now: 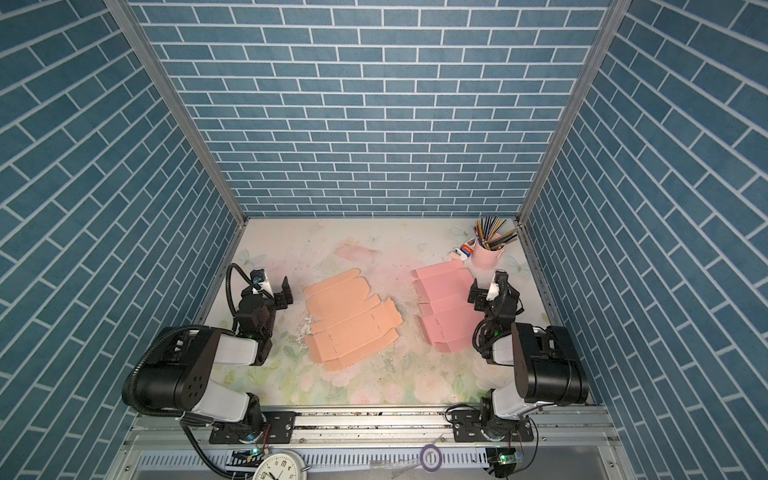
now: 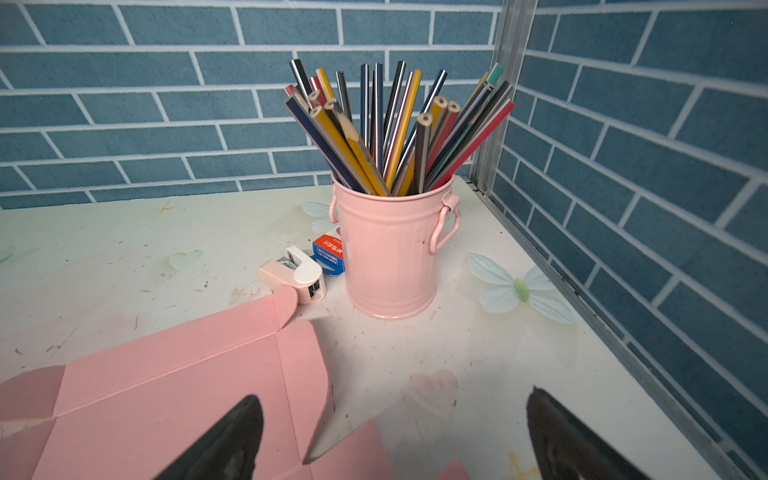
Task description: Fold the paper box
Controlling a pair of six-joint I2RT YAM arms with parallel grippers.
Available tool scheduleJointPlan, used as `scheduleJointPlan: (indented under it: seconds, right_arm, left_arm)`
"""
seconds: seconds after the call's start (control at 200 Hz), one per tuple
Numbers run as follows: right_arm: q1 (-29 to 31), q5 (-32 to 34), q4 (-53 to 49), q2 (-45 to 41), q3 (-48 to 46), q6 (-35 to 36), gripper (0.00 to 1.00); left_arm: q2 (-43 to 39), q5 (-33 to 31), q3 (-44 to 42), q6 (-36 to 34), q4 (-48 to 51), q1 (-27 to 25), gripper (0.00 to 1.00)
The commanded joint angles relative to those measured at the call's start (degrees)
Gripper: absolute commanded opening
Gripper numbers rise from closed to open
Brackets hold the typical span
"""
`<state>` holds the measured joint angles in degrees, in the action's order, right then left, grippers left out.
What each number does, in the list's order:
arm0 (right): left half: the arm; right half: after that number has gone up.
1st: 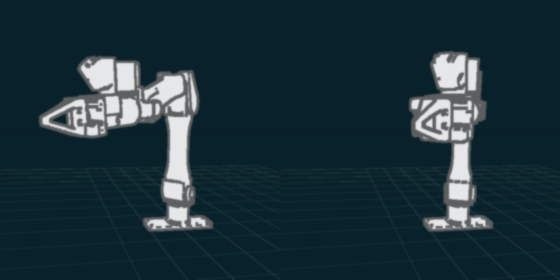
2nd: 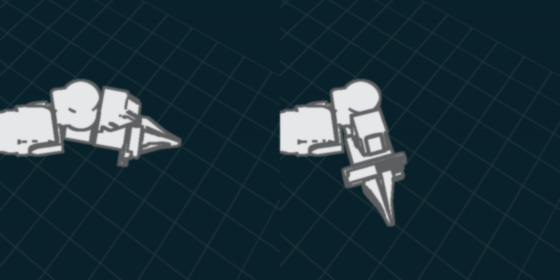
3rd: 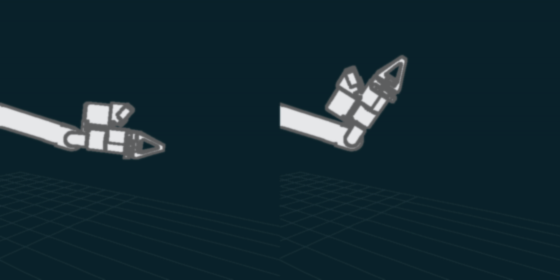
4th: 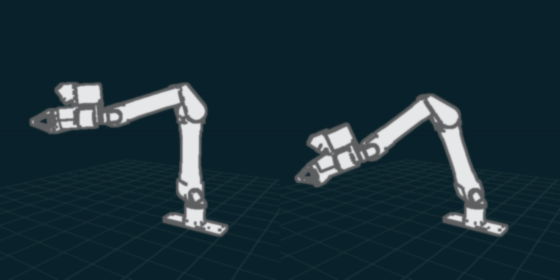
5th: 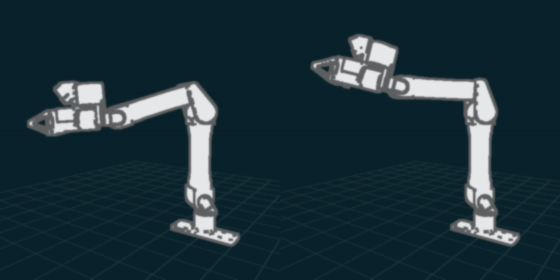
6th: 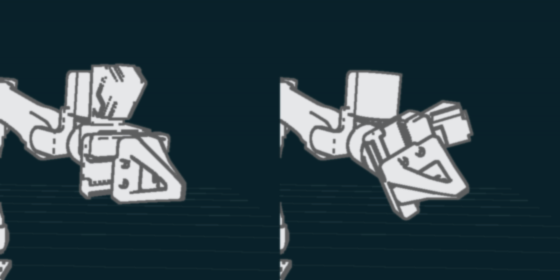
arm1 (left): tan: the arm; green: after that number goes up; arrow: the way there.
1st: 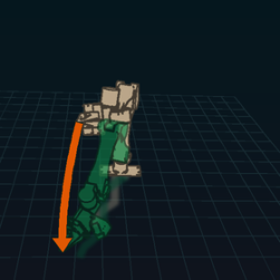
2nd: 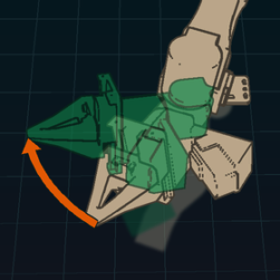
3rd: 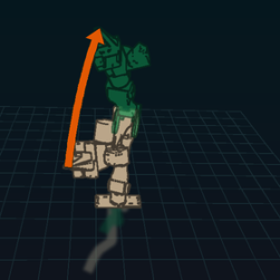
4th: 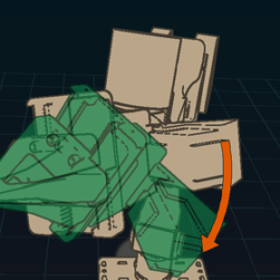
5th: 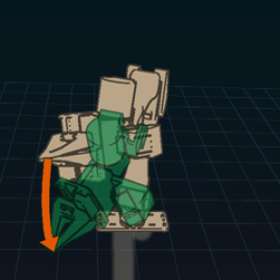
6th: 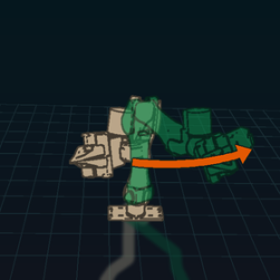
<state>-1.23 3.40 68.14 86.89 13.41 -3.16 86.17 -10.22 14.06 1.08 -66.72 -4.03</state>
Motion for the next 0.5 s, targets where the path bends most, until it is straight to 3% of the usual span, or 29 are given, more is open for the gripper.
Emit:
scheduleJointPlan:
  seconds: [0.0,0.495]
  right_arm:
    - [-0.22,-0.85,0.9,0.43,0.25,0.24,0.98]
    - [-0.24,-0.84,0.83,0.58,0.41,0.33,0.98]
  left_arm:
    - [0.48,2.13,1.03,-1.49,0.16,0.26,0.88]
    - [0.47,2.53,1.01,-1.48,0.22,0.33,0.88]
